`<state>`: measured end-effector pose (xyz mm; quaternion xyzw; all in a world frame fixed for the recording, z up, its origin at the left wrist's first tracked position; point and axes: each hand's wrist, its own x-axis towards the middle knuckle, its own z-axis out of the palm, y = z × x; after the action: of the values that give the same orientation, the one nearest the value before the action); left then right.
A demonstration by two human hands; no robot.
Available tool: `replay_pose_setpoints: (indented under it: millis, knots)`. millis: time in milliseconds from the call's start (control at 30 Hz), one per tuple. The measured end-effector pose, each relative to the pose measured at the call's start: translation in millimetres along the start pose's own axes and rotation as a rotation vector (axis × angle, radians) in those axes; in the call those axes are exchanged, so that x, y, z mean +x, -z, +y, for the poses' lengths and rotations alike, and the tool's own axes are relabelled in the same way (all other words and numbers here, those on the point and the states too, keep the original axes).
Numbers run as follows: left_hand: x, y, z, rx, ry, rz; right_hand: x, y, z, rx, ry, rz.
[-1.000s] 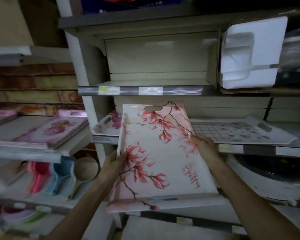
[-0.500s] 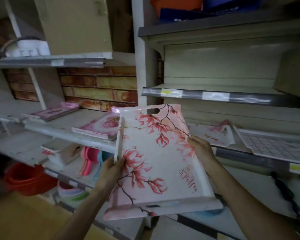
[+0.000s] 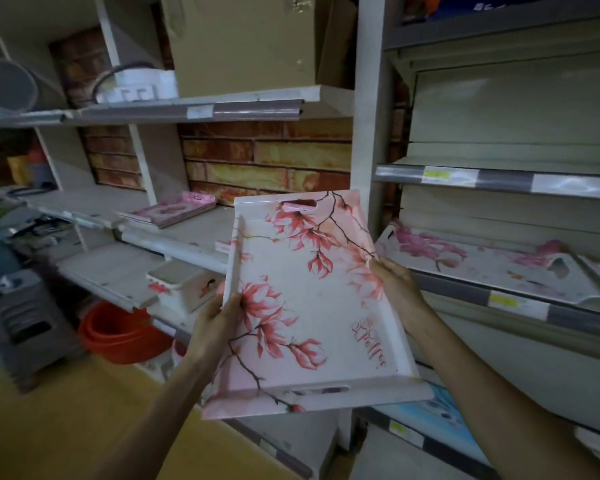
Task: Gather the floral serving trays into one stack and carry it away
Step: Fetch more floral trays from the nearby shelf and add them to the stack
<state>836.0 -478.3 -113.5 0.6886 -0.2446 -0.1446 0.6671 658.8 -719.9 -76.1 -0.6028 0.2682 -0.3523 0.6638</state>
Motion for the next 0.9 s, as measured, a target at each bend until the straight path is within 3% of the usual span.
replay_pose_setpoints:
  millis: [433,900]
  knots:
    - [71,61,-10,-0.005,0.036,0.08,41,-90,13,-0.189,0.052,-0.036]
    - [242,69,-2,0.119,-0.066,0.088,178,-150,7,-0.238,0.113,0.019]
